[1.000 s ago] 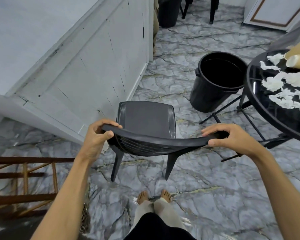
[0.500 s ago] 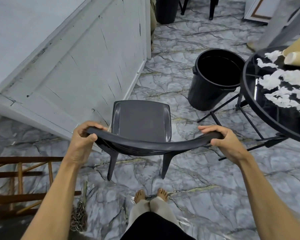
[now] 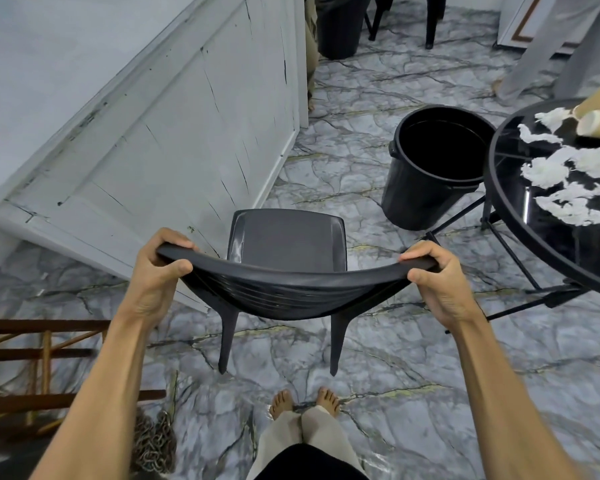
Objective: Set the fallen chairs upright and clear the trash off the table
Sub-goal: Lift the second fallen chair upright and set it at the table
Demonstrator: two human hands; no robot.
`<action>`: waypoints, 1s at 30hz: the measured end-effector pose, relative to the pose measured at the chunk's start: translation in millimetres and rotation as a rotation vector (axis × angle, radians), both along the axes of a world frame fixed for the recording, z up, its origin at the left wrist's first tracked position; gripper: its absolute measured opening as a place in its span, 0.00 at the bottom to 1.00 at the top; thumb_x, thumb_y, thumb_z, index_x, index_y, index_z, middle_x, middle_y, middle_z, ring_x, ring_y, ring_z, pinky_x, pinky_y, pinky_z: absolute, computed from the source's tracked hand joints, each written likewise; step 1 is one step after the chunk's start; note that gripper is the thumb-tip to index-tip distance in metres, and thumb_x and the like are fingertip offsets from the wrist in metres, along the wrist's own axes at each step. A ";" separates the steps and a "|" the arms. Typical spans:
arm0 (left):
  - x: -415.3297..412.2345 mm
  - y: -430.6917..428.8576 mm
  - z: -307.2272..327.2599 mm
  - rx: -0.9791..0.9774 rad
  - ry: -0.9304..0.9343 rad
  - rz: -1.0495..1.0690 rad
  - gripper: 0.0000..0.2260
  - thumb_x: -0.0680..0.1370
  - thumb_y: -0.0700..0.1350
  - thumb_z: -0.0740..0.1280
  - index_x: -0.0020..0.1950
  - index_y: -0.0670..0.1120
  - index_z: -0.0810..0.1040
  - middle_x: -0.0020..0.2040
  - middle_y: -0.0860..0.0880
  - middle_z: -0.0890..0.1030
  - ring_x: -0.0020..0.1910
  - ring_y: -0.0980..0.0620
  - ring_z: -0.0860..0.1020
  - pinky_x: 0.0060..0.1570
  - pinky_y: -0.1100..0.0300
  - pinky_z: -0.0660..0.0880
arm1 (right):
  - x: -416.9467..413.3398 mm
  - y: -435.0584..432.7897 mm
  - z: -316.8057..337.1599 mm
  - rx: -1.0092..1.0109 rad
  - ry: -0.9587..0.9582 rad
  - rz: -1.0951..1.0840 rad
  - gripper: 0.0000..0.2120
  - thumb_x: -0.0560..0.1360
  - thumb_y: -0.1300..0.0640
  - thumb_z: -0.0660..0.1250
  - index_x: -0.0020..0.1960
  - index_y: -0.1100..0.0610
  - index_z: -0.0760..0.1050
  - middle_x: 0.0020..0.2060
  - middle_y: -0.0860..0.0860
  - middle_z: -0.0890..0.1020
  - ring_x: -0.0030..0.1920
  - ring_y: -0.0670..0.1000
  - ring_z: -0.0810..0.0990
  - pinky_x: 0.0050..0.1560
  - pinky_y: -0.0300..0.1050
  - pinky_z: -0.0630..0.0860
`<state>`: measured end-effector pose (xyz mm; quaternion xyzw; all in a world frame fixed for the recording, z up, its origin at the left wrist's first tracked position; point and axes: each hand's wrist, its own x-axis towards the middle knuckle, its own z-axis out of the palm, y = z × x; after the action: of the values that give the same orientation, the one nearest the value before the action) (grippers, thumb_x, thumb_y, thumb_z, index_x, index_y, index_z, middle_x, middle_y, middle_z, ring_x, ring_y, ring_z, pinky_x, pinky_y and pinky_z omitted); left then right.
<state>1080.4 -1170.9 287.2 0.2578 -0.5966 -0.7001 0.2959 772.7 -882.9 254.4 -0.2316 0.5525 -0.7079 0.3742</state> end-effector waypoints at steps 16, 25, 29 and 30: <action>-90.1 13.7 11.6 0.047 -0.022 -0.246 0.22 0.59 0.56 0.82 0.43 0.48 0.78 0.40 0.48 0.77 0.41 0.51 0.75 0.42 0.61 0.73 | -14.0 76.9 37.2 -0.005 0.071 -0.252 0.19 0.54 0.46 0.84 0.40 0.53 0.83 0.37 0.47 0.81 0.40 0.46 0.79 0.44 0.37 0.77; -197.1 11.5 24.2 0.053 -0.020 -0.514 0.22 0.57 0.57 0.83 0.42 0.49 0.79 0.38 0.51 0.81 0.38 0.54 0.79 0.40 0.65 0.75 | -6.1 122.8 48.2 0.001 0.043 -0.554 0.19 0.53 0.46 0.84 0.39 0.52 0.83 0.36 0.46 0.82 0.39 0.45 0.81 0.44 0.37 0.78; -240.6 2.7 14.3 0.051 -0.036 -0.623 0.23 0.56 0.57 0.83 0.42 0.48 0.78 0.39 0.48 0.79 0.38 0.52 0.77 0.38 0.64 0.74 | 3.7 128.2 43.9 0.026 0.051 -0.693 0.16 0.54 0.49 0.84 0.38 0.51 0.83 0.35 0.46 0.82 0.38 0.45 0.80 0.43 0.36 0.77; -251.2 -0.5 11.4 0.052 -0.039 -0.653 0.23 0.57 0.57 0.83 0.42 0.47 0.78 0.40 0.47 0.78 0.38 0.52 0.77 0.39 0.64 0.74 | 6.1 127.1 42.6 0.036 0.057 -0.723 0.14 0.55 0.51 0.83 0.37 0.51 0.83 0.35 0.45 0.82 0.38 0.45 0.80 0.43 0.36 0.77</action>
<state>829.3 -1171.3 298.6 0.0737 -0.6352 -0.7679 0.0377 778.8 -755.9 296.9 -0.0343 0.6212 -0.7779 0.0884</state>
